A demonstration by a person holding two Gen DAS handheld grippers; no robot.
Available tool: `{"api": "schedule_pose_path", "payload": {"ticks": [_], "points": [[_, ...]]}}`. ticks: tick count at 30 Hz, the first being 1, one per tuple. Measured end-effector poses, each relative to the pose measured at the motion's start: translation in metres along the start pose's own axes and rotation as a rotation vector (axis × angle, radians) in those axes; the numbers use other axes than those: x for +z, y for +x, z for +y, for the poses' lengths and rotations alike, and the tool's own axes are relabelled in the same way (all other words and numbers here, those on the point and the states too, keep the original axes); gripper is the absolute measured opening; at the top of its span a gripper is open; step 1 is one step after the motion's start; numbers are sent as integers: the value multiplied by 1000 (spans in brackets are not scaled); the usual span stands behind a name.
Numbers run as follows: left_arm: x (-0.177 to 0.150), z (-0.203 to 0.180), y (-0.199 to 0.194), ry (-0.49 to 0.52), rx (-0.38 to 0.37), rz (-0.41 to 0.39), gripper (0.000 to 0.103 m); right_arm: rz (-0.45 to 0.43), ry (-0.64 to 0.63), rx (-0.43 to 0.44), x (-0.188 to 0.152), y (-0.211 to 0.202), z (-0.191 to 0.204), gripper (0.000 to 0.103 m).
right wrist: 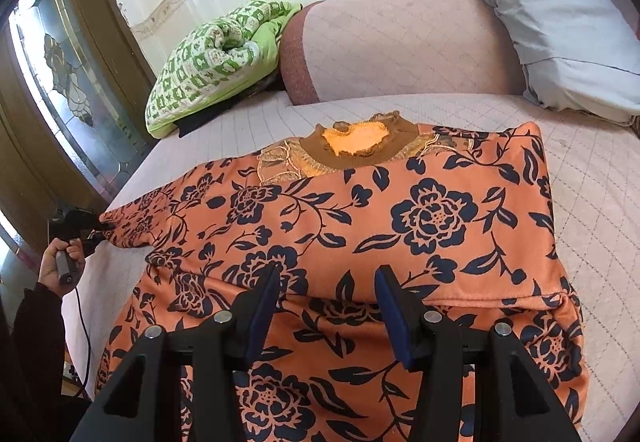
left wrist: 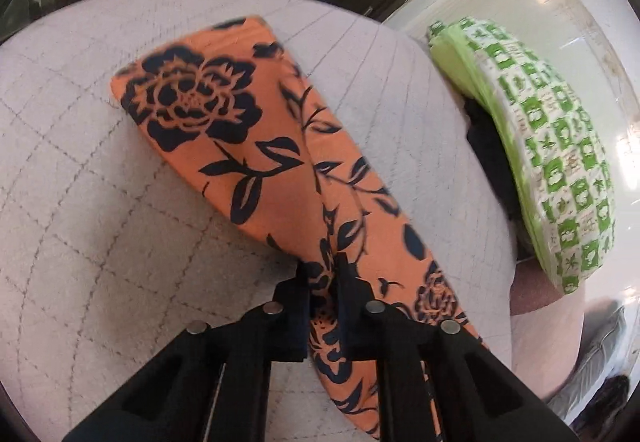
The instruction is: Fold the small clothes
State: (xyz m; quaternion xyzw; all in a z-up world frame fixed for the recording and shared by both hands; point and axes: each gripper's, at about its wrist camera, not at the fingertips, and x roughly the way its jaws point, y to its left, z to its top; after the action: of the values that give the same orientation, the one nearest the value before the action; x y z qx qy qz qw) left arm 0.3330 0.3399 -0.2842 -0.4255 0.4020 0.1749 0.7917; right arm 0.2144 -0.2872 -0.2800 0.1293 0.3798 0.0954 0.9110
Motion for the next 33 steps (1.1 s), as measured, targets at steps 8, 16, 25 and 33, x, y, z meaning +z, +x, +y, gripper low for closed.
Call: {"api": "schedule_pose_path", "payload": {"ticks": [8, 16, 25, 33], "points": [[-64, -124, -70, 434, -63, -163, 8, -63, 96, -4, 11, -12, -15, 54], [-248, -270, -108, 911, -309, -86, 9, -169, 234, -62, 25, -44, -58, 54], [-343, -307, -127, 1262, -354, 9, 78, -249, 485, -95, 29, -76, -133, 72], [-212, -268, -76, 899, -147, -12, 89, -128, 357, -114, 35, -46, -101, 72]]}}
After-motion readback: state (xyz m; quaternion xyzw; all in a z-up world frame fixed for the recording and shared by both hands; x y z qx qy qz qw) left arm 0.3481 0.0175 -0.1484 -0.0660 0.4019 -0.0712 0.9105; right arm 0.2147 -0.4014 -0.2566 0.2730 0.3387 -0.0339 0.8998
